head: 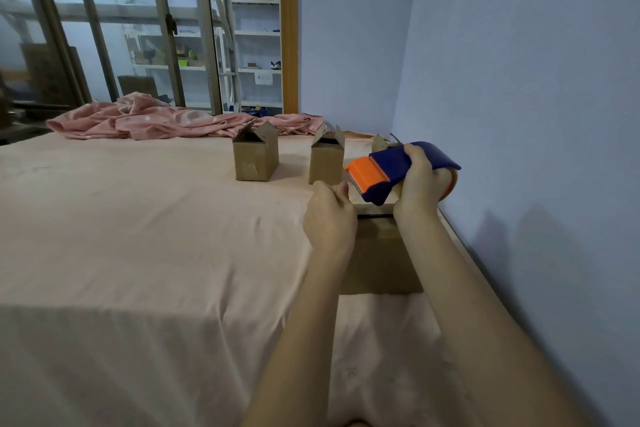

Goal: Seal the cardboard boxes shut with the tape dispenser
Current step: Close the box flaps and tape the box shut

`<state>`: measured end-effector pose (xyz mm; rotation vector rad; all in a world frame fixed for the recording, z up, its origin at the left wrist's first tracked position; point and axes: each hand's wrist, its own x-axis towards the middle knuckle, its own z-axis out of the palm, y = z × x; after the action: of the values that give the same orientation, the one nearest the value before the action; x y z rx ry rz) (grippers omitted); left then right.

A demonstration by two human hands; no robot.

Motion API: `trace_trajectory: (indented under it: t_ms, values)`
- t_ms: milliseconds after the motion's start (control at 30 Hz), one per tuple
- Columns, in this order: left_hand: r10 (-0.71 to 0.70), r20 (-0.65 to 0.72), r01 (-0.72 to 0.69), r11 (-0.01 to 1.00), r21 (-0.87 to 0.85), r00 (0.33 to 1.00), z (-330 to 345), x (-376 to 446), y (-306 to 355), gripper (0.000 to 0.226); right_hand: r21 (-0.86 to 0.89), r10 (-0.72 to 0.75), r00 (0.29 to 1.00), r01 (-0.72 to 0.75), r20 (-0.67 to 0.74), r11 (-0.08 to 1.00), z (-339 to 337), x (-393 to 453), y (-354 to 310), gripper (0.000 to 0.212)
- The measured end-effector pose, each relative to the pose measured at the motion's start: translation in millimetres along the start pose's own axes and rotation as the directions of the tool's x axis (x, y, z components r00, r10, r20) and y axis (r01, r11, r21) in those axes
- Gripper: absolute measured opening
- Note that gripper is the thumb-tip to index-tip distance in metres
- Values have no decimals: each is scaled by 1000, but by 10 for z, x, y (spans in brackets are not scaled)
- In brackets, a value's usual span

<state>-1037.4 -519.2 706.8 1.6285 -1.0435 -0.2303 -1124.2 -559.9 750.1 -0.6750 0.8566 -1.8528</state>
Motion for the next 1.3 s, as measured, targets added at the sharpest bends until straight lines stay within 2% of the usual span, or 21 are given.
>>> trace_trajectory:
  t_ms: [167,300,400,500,667,767,833,1100,1300]
  values:
    - [-9,-3,9,999,-34,1000,9,-9,-3,23,-64,-59,997,62,45,996,20,27,-61,42]
    - [-5,9,5,999,-41,1000,29,-48,44,23,-103,-67,997,69,29,992,-46,68,-118,38]
    - [-1,-7,0,997,-82,1000,-26,-23,-12,23,-146,-122,992,125,25,981,-143,151,-240,27]
    - [40,65,-31,991,-128,997,-29,-29,40,22,-179,-233,971,239,57,954,-221,223,-404,25]
    - [-128,148,177,901,-396,981,-8,12,51,22,-393,-395,904,428,166,814,-293,131,-259,19]
    - [-205,209,285,816,-503,956,-45,28,-14,20,-447,-349,921,390,175,805,-321,99,-123,35]
    - [-211,234,306,790,-531,949,-84,39,-48,20,-476,-329,927,374,179,796,-327,78,-66,39]
    - [-163,292,289,837,-464,942,-149,66,-112,21,-604,-424,857,510,294,613,-325,-29,-77,40]
    - [-101,296,193,933,-303,950,-161,96,-118,26,-686,-439,760,636,478,354,-235,-107,-126,31]
